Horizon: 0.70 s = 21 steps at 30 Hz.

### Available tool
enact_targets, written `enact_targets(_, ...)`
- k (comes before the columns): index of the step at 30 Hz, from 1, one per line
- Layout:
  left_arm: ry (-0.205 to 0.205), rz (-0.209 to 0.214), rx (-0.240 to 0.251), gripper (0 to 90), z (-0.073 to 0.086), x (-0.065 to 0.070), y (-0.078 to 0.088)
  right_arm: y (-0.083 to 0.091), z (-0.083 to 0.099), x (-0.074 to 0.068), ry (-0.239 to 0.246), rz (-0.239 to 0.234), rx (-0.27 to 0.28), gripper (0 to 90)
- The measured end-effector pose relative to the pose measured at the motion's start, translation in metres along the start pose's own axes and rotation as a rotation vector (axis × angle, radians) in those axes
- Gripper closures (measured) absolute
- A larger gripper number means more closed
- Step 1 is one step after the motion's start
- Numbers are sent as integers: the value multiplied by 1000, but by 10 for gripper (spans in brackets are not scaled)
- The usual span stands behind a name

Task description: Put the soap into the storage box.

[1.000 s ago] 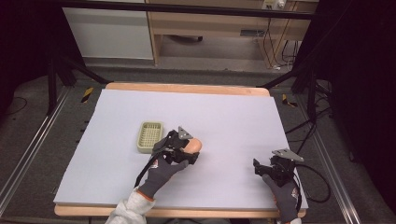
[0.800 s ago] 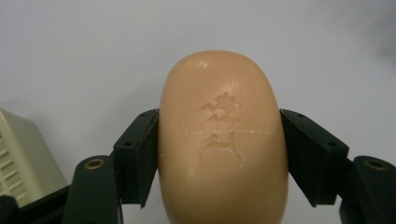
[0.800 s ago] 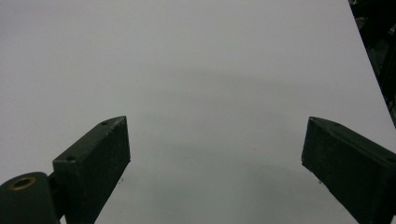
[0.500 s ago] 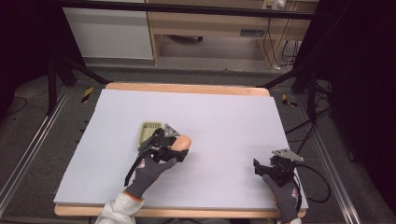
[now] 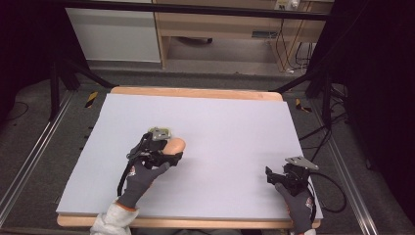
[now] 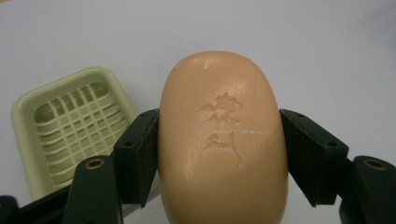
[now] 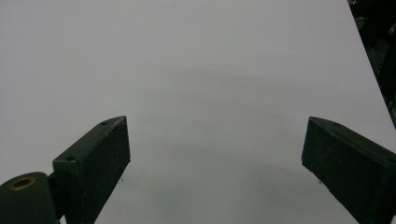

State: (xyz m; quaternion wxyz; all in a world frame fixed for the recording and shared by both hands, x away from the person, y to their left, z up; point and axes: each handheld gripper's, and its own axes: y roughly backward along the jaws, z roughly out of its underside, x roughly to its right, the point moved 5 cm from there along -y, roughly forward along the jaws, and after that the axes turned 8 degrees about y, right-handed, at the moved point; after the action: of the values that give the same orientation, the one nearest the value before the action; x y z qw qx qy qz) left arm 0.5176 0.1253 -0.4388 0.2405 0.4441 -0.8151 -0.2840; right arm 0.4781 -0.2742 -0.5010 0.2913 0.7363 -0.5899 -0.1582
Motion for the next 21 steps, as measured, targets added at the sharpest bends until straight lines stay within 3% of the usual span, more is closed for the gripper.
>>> enact_targets(21, 81, -79, 18, 320, -6, -45, 3, -1, -1, -1, 13, -1, 1, 82)
